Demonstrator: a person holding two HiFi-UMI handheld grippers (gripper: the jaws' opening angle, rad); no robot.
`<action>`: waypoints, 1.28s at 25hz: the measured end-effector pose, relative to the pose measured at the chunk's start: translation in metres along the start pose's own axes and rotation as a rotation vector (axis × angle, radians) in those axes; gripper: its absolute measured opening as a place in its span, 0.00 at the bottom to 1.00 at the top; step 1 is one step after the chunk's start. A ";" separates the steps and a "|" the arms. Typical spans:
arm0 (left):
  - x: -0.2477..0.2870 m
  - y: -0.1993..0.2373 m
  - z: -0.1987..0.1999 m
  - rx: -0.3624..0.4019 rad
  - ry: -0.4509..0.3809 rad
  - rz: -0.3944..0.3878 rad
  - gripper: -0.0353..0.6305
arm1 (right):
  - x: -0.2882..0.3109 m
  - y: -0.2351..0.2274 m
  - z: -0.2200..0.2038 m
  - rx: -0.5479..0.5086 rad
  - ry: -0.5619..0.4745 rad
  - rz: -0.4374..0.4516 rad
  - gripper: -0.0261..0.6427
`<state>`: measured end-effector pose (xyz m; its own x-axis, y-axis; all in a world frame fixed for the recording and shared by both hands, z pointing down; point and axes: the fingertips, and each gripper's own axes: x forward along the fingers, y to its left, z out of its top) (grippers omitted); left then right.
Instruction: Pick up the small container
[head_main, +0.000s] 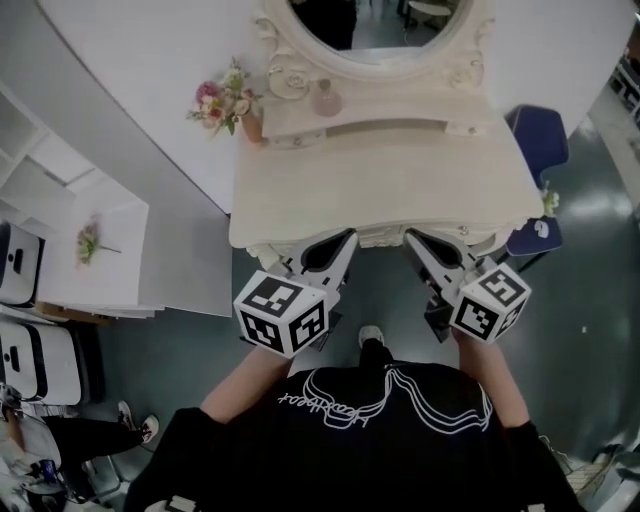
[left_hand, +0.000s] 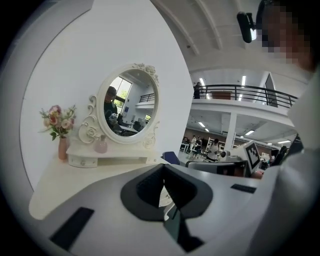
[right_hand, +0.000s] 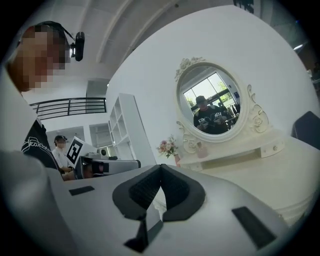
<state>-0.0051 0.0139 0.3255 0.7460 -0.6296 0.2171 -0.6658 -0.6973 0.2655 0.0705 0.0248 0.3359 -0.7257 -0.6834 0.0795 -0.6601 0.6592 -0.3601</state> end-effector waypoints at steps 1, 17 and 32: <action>0.016 0.001 0.005 -0.002 0.000 0.002 0.06 | 0.002 -0.013 0.006 0.000 0.001 0.006 0.05; 0.104 0.024 0.048 0.057 -0.013 0.011 0.06 | 0.030 -0.098 0.056 -0.031 -0.005 0.041 0.04; 0.161 0.116 0.082 0.035 0.007 0.032 0.06 | 0.120 -0.158 0.082 -0.008 0.040 0.056 0.04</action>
<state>0.0367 -0.1968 0.3141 0.7243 -0.6495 0.2313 -0.6894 -0.6884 0.2254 0.1033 -0.1872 0.3262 -0.7683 -0.6327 0.0968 -0.6201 0.6984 -0.3574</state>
